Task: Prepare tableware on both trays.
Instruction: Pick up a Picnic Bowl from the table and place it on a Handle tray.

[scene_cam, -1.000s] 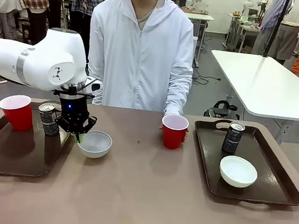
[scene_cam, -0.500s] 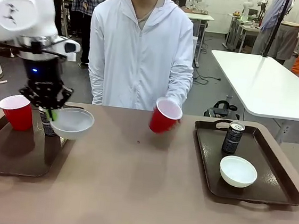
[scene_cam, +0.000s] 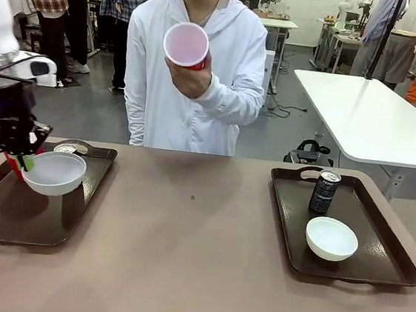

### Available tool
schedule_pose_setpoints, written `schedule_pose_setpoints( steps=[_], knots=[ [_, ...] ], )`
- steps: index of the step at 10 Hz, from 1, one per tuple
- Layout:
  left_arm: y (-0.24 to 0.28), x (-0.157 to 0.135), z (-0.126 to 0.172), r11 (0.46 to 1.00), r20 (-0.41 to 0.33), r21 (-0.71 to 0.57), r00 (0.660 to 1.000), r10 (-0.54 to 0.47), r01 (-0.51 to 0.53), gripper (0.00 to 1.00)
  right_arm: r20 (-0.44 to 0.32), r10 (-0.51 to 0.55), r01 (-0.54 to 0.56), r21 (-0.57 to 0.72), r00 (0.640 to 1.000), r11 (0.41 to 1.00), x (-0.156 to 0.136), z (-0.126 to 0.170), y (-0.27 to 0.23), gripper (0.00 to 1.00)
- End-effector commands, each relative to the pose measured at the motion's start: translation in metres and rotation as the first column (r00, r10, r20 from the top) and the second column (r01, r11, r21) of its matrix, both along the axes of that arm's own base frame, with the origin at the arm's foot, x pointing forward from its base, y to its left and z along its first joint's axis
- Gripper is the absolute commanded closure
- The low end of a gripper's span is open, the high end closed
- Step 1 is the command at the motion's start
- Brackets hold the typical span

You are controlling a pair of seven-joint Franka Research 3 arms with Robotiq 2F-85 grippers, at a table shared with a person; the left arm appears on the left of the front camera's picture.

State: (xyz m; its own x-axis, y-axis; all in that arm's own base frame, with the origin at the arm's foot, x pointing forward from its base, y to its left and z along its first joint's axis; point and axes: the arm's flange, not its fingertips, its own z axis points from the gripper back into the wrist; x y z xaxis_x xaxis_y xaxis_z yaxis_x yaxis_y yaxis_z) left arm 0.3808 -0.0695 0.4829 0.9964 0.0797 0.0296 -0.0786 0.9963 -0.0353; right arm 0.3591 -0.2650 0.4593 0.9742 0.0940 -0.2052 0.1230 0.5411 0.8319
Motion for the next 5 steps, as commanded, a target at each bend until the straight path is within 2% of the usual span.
schedule_pose_setpoints(
  steps=[1, 2, 3, 5],
  knots=[
    [0.024, 0.0096, -0.0076, 0.995, 0.028, -0.094, 1.0, 0.014, -0.011, 1.0, -0.002, -0.011, 0.011, 0.007, 1.0, 1.0, 0.0007, 0.0011, 0.0014, 0.0],
    [0.0261, 0.0083, -0.0077, 0.992, 0.056, -0.122, 0.998, 0.001, 0.006, 1.0, -0.002, -0.011, 0.011, 0.007, 1.0, 1.0, 0.0007, 0.0011, 0.0014, 0.0],
    [0.0199, 0.006, -0.0034, 0.999, 0.009, -0.036, 1.0, 0.023, -0.023, 1.0, -0.002, -0.011, 0.011, 0.007, 1.0, 1.0, 0.0007, 0.0011, 0.0014, 0.0],
    [0.0199, 0.006, -0.0034, 0.999, 0.009, -0.036, 1.0, 0.023, -0.023, 1.0, -0.002, -0.011, 0.011, 0.007, 1.0, 1.0, 0.0007, 0.0011, 0.0014, 0.0]
  ],
)
